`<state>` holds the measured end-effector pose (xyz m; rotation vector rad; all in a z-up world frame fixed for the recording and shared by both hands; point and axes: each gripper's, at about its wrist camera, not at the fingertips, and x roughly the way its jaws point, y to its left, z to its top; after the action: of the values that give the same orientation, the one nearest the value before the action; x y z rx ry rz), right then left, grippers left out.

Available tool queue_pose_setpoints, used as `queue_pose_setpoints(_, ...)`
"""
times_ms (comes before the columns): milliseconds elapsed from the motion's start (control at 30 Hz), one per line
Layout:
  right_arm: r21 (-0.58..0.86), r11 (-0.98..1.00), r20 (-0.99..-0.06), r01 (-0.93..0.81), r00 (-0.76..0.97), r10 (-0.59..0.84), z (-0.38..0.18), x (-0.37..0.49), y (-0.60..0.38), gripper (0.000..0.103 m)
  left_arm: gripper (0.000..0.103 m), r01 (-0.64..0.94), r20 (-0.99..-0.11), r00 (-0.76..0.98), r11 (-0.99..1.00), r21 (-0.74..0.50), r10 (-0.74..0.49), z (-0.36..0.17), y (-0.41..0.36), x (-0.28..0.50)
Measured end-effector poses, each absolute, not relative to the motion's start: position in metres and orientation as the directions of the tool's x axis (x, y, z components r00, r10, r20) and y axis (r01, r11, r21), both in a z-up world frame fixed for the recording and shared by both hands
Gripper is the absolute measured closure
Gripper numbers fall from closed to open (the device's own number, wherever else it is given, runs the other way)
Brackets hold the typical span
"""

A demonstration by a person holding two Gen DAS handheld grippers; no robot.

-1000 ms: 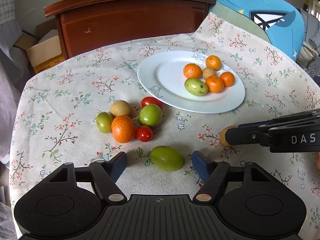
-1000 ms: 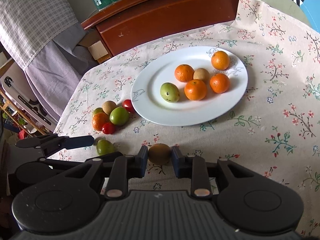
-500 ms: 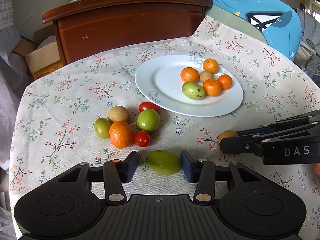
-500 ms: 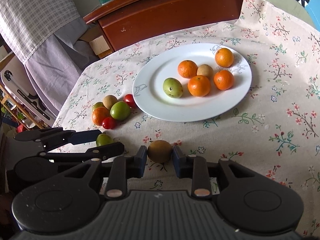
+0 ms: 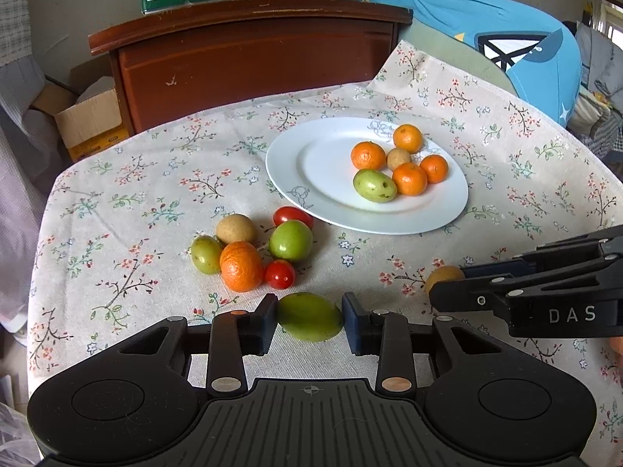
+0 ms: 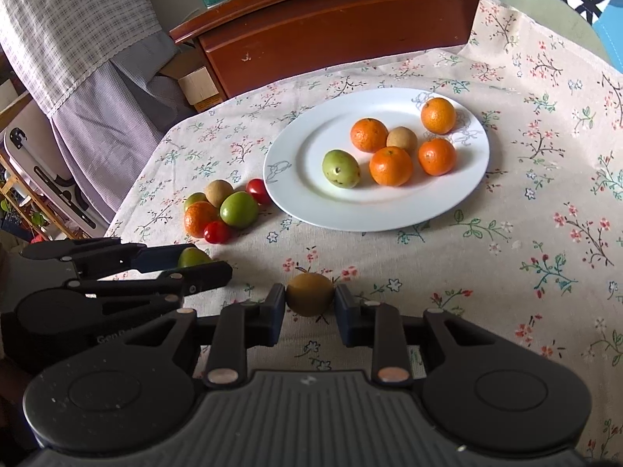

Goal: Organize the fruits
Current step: 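Close the left tool on the large green plum and lift it, then carry the green plum onto the plate and open the left tool while the right tool releases its kiwi there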

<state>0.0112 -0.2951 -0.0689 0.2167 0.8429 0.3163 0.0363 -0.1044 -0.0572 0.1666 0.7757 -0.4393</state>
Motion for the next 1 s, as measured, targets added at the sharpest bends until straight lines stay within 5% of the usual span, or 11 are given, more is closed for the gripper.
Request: queue_pose_setpoints(1000,0.277,0.924,-0.56,-0.264,0.737,0.379,-0.002,-0.007,-0.326,0.075,0.07,0.532,-0.599,0.689,0.846,0.034,-0.409,0.006,-0.104,0.032)
